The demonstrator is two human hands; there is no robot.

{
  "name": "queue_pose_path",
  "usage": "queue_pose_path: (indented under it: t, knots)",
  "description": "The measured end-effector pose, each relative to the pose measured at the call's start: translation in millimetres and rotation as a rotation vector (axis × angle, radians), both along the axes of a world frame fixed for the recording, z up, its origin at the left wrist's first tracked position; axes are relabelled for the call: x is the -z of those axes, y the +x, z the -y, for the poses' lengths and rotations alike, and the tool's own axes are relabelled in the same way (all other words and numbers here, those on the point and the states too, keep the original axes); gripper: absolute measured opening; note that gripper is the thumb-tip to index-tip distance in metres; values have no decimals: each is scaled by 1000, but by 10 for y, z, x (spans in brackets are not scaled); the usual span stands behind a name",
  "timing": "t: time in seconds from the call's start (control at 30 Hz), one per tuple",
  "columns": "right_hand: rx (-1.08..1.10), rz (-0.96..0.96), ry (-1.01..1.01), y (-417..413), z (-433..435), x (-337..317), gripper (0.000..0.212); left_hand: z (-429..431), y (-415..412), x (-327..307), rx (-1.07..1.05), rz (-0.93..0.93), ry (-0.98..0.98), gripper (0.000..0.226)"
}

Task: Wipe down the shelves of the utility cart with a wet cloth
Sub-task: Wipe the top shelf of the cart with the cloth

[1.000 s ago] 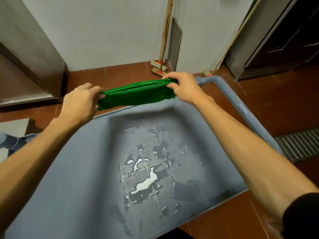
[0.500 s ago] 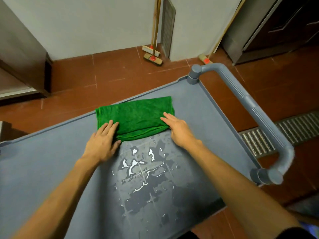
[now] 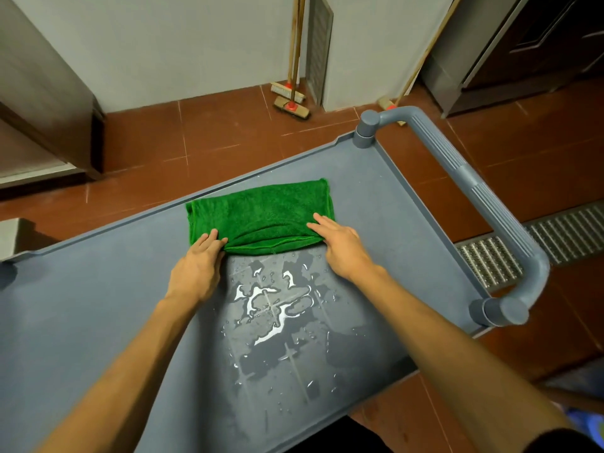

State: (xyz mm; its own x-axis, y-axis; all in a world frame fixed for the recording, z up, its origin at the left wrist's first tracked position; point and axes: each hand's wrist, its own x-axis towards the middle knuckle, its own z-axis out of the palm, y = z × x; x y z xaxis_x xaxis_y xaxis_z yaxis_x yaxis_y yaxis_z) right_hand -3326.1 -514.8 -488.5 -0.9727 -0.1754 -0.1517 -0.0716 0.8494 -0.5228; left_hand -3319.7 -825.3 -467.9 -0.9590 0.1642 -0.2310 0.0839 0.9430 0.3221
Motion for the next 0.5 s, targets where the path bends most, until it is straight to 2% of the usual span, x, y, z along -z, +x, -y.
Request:
queue_pose_path:
  t: [0.5]
  knots:
    - [110,-49,-106,941,6,132,67,-49,855,18,-11,54,8,40]
